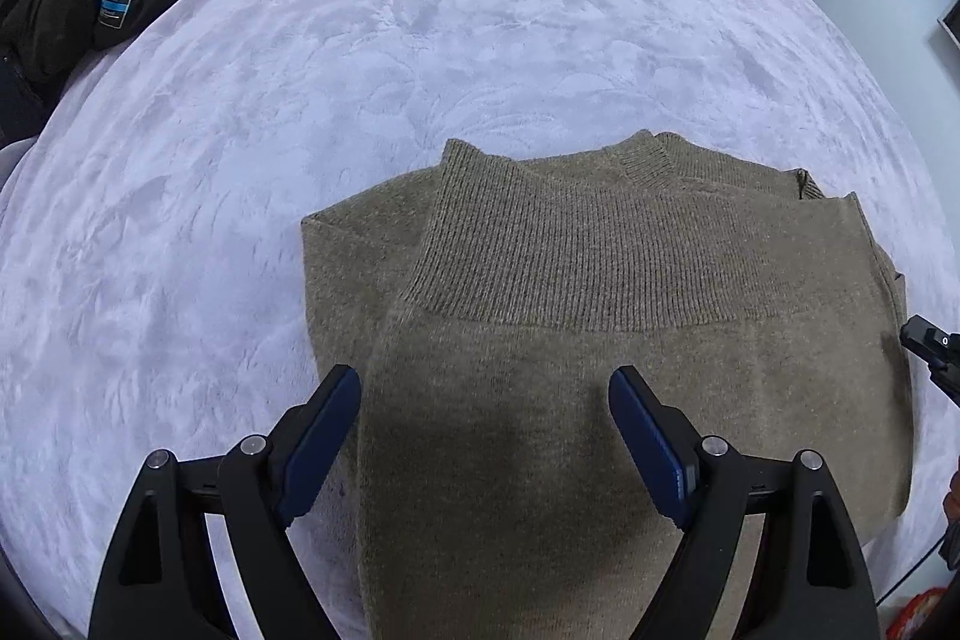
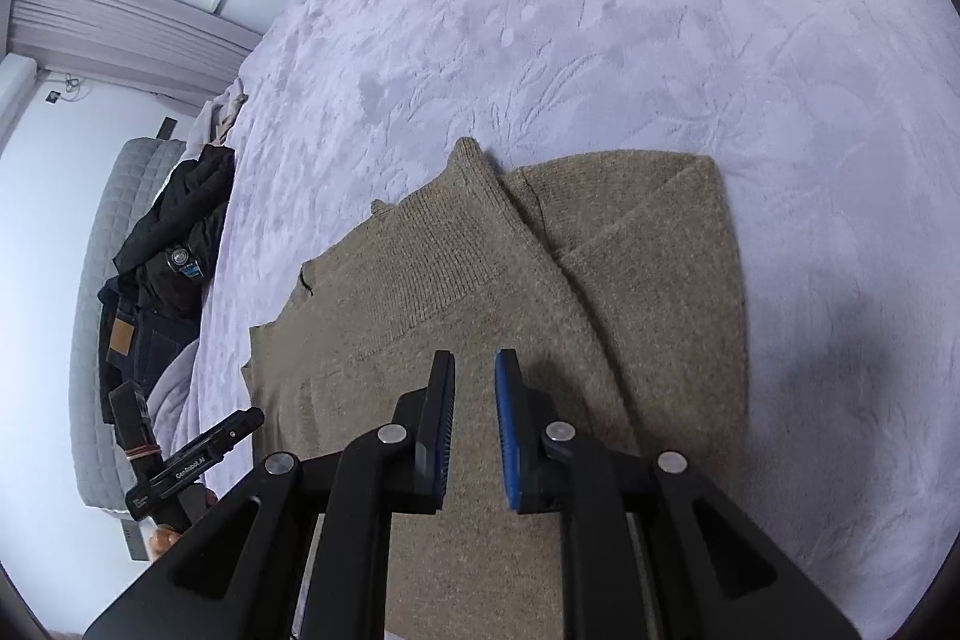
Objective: Fold small clothes
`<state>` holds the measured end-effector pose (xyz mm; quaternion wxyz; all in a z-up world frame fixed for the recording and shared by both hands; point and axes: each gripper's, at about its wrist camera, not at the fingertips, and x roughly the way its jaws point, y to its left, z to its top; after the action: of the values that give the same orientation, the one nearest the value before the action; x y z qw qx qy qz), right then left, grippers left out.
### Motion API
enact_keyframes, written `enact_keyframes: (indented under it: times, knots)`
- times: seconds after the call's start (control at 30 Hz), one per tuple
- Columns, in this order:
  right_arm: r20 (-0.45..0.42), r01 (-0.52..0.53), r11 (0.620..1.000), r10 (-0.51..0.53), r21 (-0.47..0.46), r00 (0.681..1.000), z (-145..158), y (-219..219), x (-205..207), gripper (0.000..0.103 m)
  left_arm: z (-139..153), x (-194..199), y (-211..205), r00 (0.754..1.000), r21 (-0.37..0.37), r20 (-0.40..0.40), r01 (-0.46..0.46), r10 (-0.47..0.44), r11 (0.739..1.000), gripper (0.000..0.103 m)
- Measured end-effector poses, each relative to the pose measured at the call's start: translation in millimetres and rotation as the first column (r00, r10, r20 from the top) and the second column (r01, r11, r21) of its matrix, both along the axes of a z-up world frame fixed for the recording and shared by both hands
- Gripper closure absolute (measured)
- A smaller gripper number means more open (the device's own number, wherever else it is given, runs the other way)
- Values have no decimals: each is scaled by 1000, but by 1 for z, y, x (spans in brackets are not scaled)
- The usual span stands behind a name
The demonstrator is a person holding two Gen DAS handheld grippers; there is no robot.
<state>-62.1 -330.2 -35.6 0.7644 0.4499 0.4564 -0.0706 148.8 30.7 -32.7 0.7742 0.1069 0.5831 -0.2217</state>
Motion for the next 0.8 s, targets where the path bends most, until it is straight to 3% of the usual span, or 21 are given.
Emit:
enact_keyframes:
  times: [0.17, 0.3, 0.33, 0.37, 0.4, 0.47, 0.8]
  knots:
    - [-12, -15, 1000, 15, 12, 1000, 2, 17, -8, 87, 0, -16, 5, 1000, 64, 9, -4, 4, 998, 17]
    - [-24, -58, 998, 58, -1, 998, 7, 39, -11, 85, -2, -28, 15, 1000, 53, -11, -22, 23, 998, 17]
    - [-28, -70, 998, 70, -2, 997, 8, 45, -12, 82, -3, -31, 18, 999, 53, -15, -30, 31, 998, 13]
    - [-34, -82, 997, 82, -3, 996, 8, 52, -13, 75, -4, -34, 22, 999, 53, -19, -40, 41, 998, 7]
    - [-39, -92, 996, 92, -2, 995, 8, 58, -14, 60, -4, -37, 26, 998, 47, -19, -52, 53, 998, 1]
    - [-47, -113, 994, 113, -1, 993, 7, 71, -15, 45, -3, -44, 36, 997, 35, -20, -74, 75, 997, 1]
    - [-59, -245, 967, 250, 73, 967, -1, 150, -23, 44, -8, -76, 112, 970, 33, -73, -230, 232, 973, 1]
